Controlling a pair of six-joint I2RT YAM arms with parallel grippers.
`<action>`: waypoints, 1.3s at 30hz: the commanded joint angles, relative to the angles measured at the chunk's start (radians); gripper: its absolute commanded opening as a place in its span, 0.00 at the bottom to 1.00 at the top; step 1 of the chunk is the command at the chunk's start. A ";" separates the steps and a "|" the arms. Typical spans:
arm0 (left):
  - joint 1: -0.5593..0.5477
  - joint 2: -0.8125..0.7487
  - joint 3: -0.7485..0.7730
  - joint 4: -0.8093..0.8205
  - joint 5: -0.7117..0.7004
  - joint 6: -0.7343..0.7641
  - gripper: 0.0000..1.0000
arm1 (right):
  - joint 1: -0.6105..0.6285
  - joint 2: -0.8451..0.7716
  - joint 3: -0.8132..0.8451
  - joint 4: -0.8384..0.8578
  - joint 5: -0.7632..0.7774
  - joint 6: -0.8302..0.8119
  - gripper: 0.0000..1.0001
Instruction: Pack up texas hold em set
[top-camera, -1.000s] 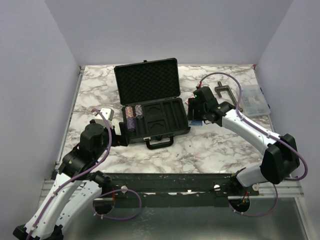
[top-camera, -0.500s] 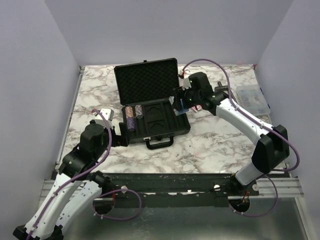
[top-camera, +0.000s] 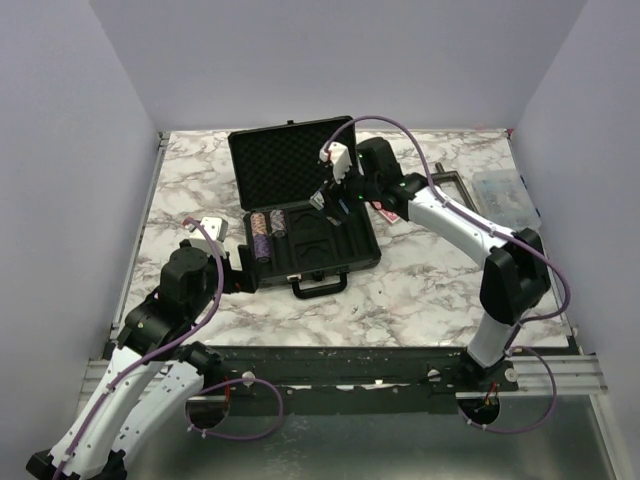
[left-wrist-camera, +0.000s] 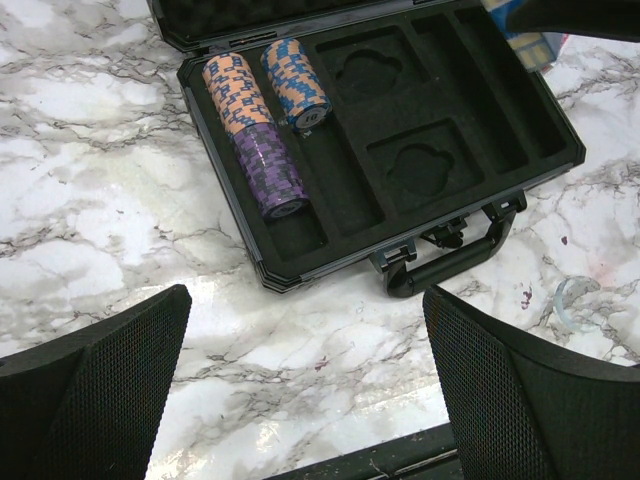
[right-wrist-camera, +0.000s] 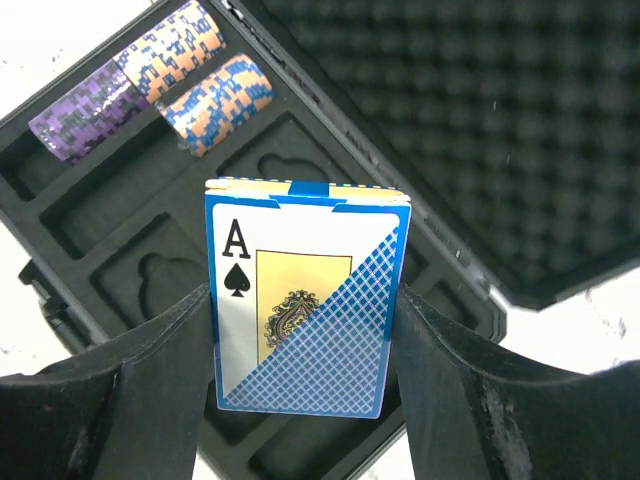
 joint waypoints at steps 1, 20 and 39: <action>0.001 -0.007 -0.012 0.010 0.007 0.015 0.98 | 0.016 0.081 0.110 0.030 -0.078 -0.202 0.42; 0.001 0.001 -0.015 0.010 -0.019 0.016 0.98 | 0.058 0.354 0.335 -0.145 -0.203 -0.688 0.33; 0.001 0.004 -0.015 0.011 -0.025 0.016 0.98 | 0.073 0.490 0.454 -0.206 -0.068 -0.820 0.32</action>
